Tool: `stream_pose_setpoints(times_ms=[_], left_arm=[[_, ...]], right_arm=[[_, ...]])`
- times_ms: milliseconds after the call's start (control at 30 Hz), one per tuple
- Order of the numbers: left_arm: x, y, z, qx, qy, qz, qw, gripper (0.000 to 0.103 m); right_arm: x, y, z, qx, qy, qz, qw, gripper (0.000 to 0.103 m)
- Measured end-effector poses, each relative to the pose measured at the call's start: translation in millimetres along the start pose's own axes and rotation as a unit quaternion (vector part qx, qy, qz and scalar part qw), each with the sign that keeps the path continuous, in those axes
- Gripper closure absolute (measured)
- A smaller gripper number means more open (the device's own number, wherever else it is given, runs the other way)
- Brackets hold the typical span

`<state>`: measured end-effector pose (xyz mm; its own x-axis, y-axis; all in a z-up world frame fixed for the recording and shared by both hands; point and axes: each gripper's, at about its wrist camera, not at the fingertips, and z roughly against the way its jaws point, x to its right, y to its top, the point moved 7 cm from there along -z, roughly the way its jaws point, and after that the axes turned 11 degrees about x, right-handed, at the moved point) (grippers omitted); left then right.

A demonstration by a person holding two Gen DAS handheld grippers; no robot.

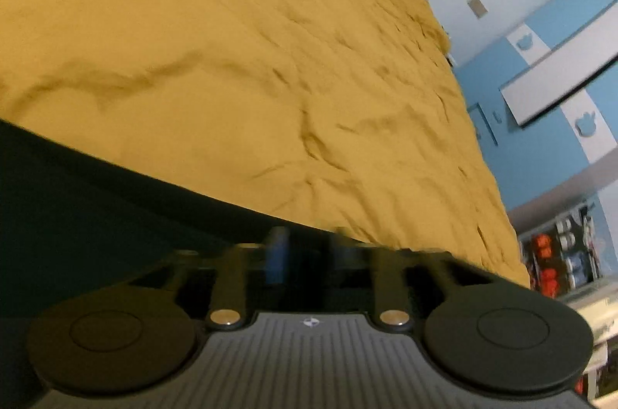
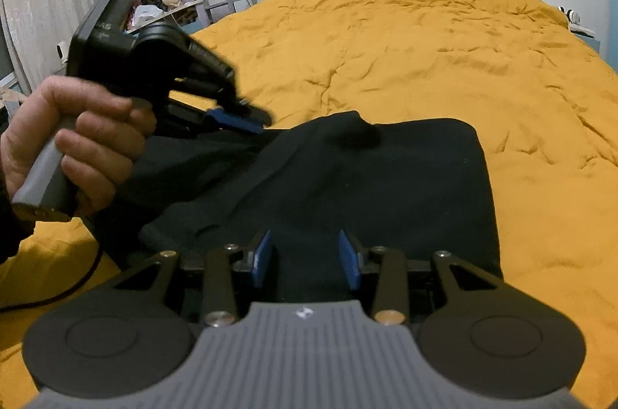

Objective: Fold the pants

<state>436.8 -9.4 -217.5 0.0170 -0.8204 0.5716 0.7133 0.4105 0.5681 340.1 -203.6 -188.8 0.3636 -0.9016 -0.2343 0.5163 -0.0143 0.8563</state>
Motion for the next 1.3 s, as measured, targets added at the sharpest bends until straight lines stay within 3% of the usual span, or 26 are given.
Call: stream_pose_setpoints(times_ms=[67,167,233,300,400,533,600,667,733,767,900,1067,1100,1133,1167,1200,1300], left_arm=[[4.1,-2.6,-10.0,-0.009,0.006,-0.010,0.9999,0.042],[10.5,-8.2,-16.5,-0.026,-0.021,-0.005,0.9994,0.045],[12.5,-12.5,-21.9,-0.037,-0.021,-0.011,0.9990,0.069],[11.7,-12.1,-22.4,-0.028,-0.003,-0.034,0.9990,0.102],[9.8,-8.2,-5.2,0.000,-0.019,-0.033,0.9993,0.103],[-6.3,2.1,13.8,0.048,0.007,-0.018,0.9987,0.103],[-13.2,-0.9,11.1,0.040,0.017,-0.016,0.9989,0.103],[-12.0,-5.5,8.7,0.027,0.005,-0.013,0.9995,0.103],[-4.4,-8.2,5.6,0.014,-0.014,-0.008,0.9998,0.097],[0.1,-8.1,5.1,0.013,-0.017,-0.008,0.9997,0.089],[39.1,-9.4,10.1,0.036,-0.057,-0.074,0.9950,0.082],[93.6,-36.4,-17.0,-0.033,-0.110,-0.169,0.9789,0.079],[97.1,-41.1,-25.7,-0.045,-0.104,-0.181,0.9768,0.080],[94.7,-42.5,-35.6,-0.046,-0.073,-0.194,0.9772,0.083],[84.9,-40.2,-42.3,-0.039,-0.032,-0.192,0.9801,0.094],[74.2,-34.8,-47.4,-0.031,-0.009,-0.169,0.9850,0.097],[50.4,-20.8,-43.1,-0.004,0.011,-0.108,0.9941,0.097]], right_arm=[[0.1,-1.1,0.6,0.000,-0.001,-0.002,1.000,0.067],[0.7,-1.0,-0.7,0.000,-0.001,-0.002,1.000,0.067],[0.3,-1.7,-0.6,-0.001,-0.001,-0.003,1.000,0.067],[1.2,-1.9,-1.2,-0.002,0.000,-0.005,1.000,0.067],[1.2,-0.4,-0.8,-0.001,0.000,-0.004,1.000,0.067],[-3.6,3.7,4.3,0.016,0.011,-0.008,1.000,0.067],[-3.8,4.2,4.4,0.023,0.016,-0.021,0.999,0.067],[-4.1,4.6,4.1,0.025,0.014,-0.019,0.999,0.067],[-4.0,4.9,3.7,0.024,0.014,-0.018,0.999,0.067],[-3.9,4.8,3.5,0.023,0.013,-0.018,0.999,0.067],[-3.0,2.0,2.8,0.018,0.015,-0.019,1.000,0.067],[-0.4,0.6,0.3,0.014,0.018,-0.027,0.999,0.067],[0.5,-0.1,0.3,0.012,0.018,-0.029,0.999,0.067],[1.0,-0.5,0.5,0.011,0.018,-0.030,0.999,0.067],[2.2,-0.7,0.4,0.009,0.017,-0.031,0.999,0.067],[3.3,-1.0,0.8,0.008,0.017,-0.031,0.999,0.067],[4.7,-1.2,2.6,0.007,0.018,-0.030,0.999,0.067]])
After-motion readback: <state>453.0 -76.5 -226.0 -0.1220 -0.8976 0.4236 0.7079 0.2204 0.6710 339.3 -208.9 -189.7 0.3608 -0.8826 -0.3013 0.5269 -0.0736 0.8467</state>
